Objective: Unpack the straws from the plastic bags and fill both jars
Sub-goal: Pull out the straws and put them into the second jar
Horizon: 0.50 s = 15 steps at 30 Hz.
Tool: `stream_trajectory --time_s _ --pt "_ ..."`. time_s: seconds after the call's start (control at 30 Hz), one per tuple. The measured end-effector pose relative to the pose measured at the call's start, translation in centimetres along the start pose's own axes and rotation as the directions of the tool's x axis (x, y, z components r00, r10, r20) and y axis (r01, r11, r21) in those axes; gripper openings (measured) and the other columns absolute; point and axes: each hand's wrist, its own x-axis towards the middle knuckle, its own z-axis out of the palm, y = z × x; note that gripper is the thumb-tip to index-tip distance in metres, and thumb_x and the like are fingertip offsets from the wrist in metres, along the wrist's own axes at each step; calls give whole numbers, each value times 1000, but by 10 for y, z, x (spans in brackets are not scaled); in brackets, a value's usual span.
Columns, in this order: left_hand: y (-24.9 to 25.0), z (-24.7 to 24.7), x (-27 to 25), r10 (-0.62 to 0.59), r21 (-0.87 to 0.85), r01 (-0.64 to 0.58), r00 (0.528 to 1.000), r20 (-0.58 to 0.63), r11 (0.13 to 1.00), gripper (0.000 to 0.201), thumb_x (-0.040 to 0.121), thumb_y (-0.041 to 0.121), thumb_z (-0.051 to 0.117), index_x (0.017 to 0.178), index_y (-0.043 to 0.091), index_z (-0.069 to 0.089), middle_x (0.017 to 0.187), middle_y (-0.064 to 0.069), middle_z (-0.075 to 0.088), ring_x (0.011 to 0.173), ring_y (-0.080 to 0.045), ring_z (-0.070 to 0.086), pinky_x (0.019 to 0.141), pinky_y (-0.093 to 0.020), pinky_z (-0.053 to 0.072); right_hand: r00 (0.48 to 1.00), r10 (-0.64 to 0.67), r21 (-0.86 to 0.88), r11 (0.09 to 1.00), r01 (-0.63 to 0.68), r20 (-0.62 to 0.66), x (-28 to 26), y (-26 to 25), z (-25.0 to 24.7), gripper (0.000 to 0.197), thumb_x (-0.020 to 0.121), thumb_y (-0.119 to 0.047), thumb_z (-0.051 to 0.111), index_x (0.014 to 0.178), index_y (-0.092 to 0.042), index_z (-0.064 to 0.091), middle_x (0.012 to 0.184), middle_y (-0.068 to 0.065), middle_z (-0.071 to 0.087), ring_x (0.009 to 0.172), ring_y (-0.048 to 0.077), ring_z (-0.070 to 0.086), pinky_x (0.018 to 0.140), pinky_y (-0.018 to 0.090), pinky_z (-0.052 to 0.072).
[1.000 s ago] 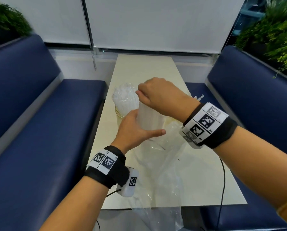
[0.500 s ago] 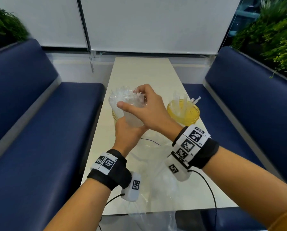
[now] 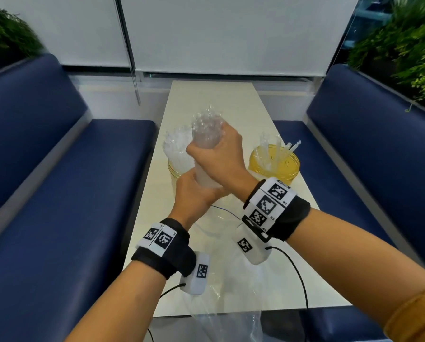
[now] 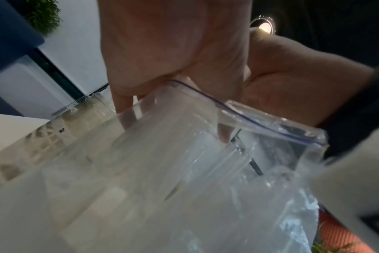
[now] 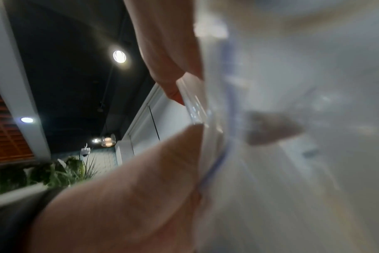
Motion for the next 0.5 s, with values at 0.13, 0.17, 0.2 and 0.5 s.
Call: stream_trajectory --time_s 0.13,0.17,0.2,0.5 --pt "0 0 -3 -24 -4 24 1000 20 1000 48 61 30 96 99 19 70 94 3 76 86 -11 73 70 -29 60 991 -125 -3 992 125 -47 16 -26 -14 26 68 -7 77 84 -17 60 68 -7 58 59 9 54 53 27 50" --pt "0 -1 -3 -23 5 23 999 30 1000 49 60 31 97 100 21 71 94 4 76 87 -9 73 72 -30 61 987 -145 5 989 146 -64 22 -33 -19 28 68 -7 77 84 -20 59 69 -8 58 59 8 55 53 25 50" --pt "0 -2 -4 -25 8 24 999 38 1000 50 59 32 97 100 22 71 94 5 76 88 -9 73 74 -31 62 985 -153 13 988 155 -83 29 -41 -25 29 67 -8 77 85 -22 58 71 -9 59 62 8 58 54 24 51" --pt "-8 -9 -2 -41 33 40 999 13 999 62 58 24 98 113 24 69 108 5 71 93 -17 71 79 -31 62 949 -183 198 951 237 -255 79 -100 -103 13 68 -3 72 68 -8 60 65 7 65 61 18 66 59 38 57"
